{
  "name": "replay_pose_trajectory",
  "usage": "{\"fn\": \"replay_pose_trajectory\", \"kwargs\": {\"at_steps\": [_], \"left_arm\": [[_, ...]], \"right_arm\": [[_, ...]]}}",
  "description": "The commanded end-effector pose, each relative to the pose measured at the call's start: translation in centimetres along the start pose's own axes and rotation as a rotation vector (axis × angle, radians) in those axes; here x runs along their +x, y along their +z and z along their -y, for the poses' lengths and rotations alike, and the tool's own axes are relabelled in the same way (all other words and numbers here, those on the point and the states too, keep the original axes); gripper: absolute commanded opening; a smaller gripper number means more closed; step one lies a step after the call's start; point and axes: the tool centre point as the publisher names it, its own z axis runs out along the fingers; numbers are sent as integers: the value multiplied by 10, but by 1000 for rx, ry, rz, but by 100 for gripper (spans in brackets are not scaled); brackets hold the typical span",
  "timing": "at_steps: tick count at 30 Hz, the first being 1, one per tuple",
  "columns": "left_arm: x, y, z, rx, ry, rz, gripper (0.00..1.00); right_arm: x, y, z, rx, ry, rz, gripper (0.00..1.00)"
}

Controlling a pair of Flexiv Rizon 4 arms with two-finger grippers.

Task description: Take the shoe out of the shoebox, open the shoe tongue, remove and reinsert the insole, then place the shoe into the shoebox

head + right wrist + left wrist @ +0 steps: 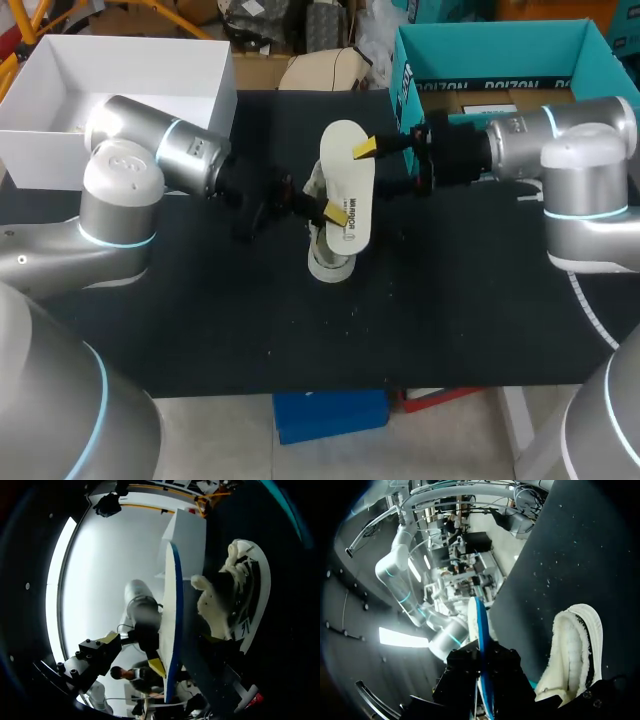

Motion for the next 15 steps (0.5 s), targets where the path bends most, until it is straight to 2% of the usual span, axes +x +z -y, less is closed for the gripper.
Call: {"fn": "replay_pose_trajectory", "kwargs": {"at_steps": [1,2,8,10,11,15], "left_arm": [[0,0,0,1,2,-1,0],[0,0,0,1,2,-1,0],[0,0,0,1,2,-1,0],[0,0,0,1,2,-1,0],[0,0,0,1,2,-1,0],[0,0,0,1,2,-1,0]], "right_arm": [[-10,8,-8,24,7,-9,94],[-11,8,-9,22,8,-8,87],[-14,7,-11,18,18,-6,70],[-14,7,-11,19,19,-4,53],[-15,7,-11,19,20,-4,49],[-16,6,-12,18,20,0,47]]}}
